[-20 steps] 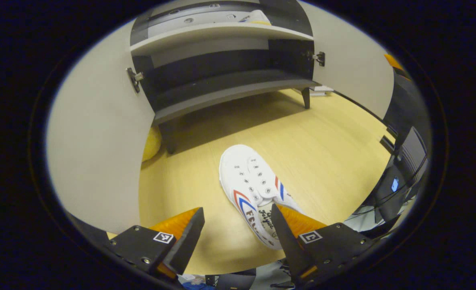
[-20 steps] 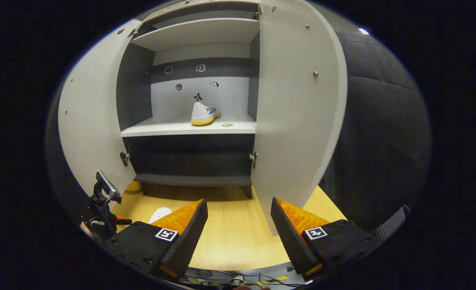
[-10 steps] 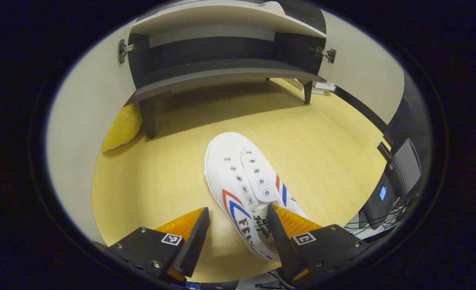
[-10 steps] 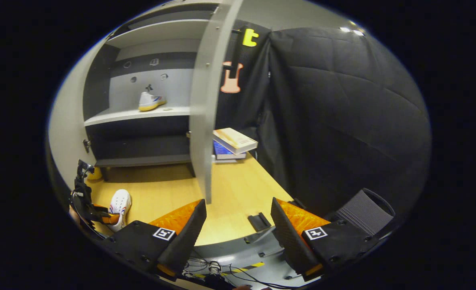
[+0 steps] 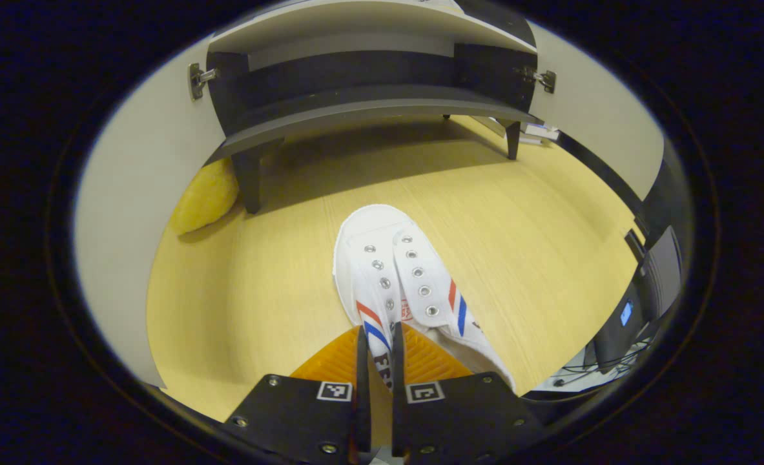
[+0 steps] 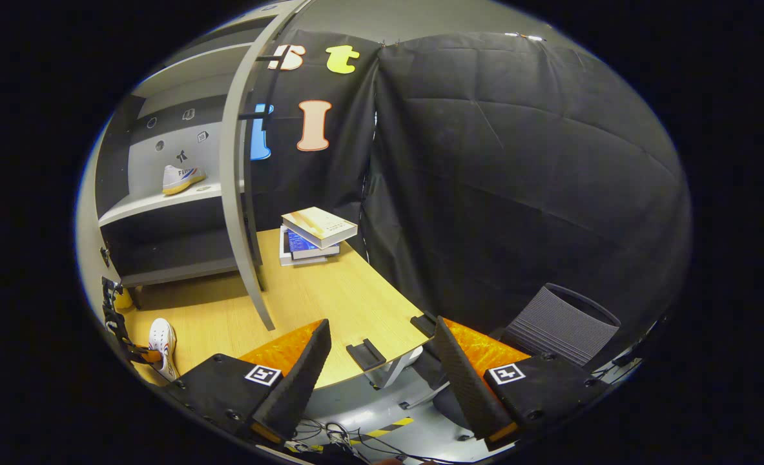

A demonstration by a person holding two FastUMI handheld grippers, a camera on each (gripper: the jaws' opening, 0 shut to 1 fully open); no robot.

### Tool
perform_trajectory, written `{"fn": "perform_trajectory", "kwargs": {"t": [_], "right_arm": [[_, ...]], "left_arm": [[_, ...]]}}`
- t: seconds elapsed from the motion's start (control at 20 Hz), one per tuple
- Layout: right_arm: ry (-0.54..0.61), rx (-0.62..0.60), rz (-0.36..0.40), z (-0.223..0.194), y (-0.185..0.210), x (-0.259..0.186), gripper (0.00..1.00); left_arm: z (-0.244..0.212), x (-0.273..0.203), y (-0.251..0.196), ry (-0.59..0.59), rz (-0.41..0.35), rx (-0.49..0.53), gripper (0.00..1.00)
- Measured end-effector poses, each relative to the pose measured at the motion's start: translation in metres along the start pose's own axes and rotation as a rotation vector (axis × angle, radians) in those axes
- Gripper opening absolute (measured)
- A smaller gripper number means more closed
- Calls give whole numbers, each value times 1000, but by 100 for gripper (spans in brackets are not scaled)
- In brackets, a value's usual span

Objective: Grab one shoe with the right hand and put it into the shoe cabinet, grab the other shoe with the left hand and put it into the shoe cabinet; then close the right door with the right hand and the left door with the left hand.

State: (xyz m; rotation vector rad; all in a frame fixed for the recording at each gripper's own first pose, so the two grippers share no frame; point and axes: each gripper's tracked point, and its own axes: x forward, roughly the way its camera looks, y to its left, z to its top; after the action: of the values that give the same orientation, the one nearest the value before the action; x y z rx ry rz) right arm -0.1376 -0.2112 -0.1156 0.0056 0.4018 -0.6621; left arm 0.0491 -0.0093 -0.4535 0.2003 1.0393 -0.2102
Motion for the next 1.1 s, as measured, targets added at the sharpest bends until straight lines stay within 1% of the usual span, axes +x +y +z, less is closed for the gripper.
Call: {"fn": "perform_trajectory", "kwargs": {"t": [0.05, 0.1, 0.15, 0.2, 0.25, 0.45, 0.65, 0.7, 0.75, 0.8, 0.85, 0.9, 0.95, 1.0, 1.05, 1.1], "right_arm": [[-5, 1, 0, 1, -5, 6, 97], [-9, 4, -2, 3, -9, 10, 100], [-15, 11, -2, 6, -13, 16, 100], [-23, 18, 0, 10, -15, 21, 97], [-29, 24, 1, 12, -19, 27, 100], [-53, 55, 17, 26, -29, 55, 100], [-96, 70, 57, 44, -27, 88, 100], [-109, 71, 72, 49, -25, 99, 100], [-121, 69, 91, 54, -21, 109, 97], [-134, 64, 106, 58, -19, 118, 100], [-149, 57, 118, 60, -18, 126, 97], [-164, 51, 130, 64, -17, 134, 97], [-171, 48, 141, 68, -14, 140, 97], [-171, 52, 158, 68, -11, 146, 100], [-174, 61, 173, 71, -7, 148, 100], [-182, 72, 186, 76, -3, 150, 97]], "left_arm": [[1, 0, 0, 0, 4, 20, 14], [1, 4, 5, -11, 23, 14, 14], [2, -2, 1, 3, 15, -38, 8], [3, 0, 2, 8, 11, -77, 1], [4, -1, 3, 10, 8, -103, 2], [7, -7, 5, 13, 31, -172, 2], [22, -14, 12, -7, 42, -247, 2], [26, -19, 13, -24, 50, -262, 2], [33, -24, 15, -47, 59, -270, 2], [39, -29, 17, -74, 66, -273, 0], [48, -36, 21, -111, 73, -272, 2], [55, -44, 26, -140, 77, -270, 2], [66, -57, 32, -170, 78, -269, 1], [77, -72, 36, -201, 76, -267, 1], [90, -87, 42, -232, 74, -262, 2], [101, -104, 48, -267, 72, -258, 1]]}}
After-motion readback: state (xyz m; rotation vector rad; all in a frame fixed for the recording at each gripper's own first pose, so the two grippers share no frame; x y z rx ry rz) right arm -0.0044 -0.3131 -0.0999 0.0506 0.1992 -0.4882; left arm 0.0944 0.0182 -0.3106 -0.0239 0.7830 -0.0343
